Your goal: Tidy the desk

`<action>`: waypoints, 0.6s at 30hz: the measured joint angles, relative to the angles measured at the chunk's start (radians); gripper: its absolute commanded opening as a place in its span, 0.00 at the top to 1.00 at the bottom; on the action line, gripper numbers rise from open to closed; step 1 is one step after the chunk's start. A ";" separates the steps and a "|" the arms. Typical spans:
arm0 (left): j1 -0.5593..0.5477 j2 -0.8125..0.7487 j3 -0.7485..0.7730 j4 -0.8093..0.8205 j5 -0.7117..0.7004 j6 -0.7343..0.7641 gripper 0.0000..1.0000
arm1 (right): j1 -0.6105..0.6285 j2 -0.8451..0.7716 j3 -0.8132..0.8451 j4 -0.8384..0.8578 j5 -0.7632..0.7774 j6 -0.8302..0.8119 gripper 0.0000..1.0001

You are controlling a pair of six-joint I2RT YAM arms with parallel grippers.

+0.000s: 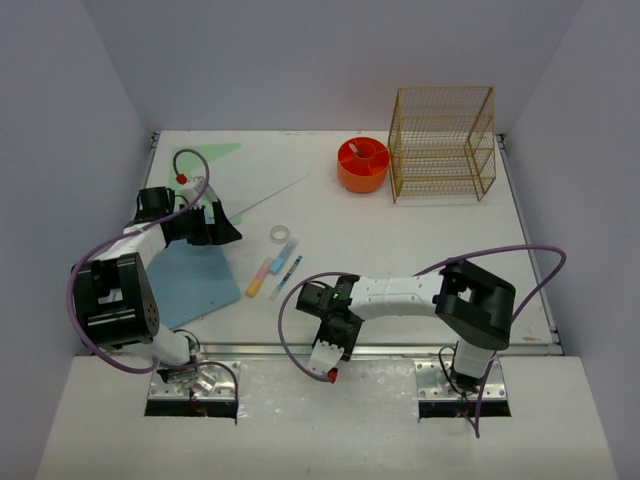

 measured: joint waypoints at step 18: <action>0.000 0.000 0.000 0.000 0.000 0.000 0.00 | -0.013 0.037 0.020 -0.006 0.125 -0.022 0.69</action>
